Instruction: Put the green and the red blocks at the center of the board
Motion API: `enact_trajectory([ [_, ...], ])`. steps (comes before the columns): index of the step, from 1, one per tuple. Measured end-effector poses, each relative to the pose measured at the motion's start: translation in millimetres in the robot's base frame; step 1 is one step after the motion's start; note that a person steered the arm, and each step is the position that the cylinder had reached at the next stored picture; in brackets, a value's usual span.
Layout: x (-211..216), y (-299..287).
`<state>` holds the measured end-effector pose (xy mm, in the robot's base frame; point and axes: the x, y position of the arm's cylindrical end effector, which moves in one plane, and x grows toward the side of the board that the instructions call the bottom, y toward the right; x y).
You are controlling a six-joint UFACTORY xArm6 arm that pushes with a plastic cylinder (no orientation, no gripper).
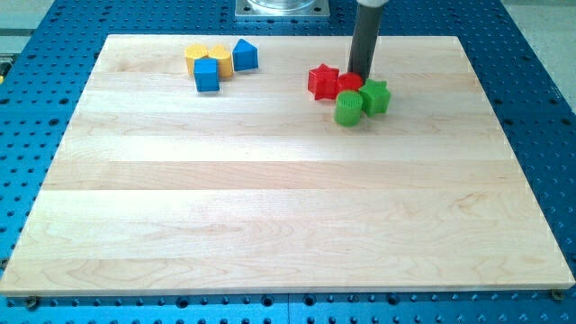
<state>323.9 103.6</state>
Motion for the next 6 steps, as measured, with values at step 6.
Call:
enact_trajectory([
  [6, 6, -34],
])
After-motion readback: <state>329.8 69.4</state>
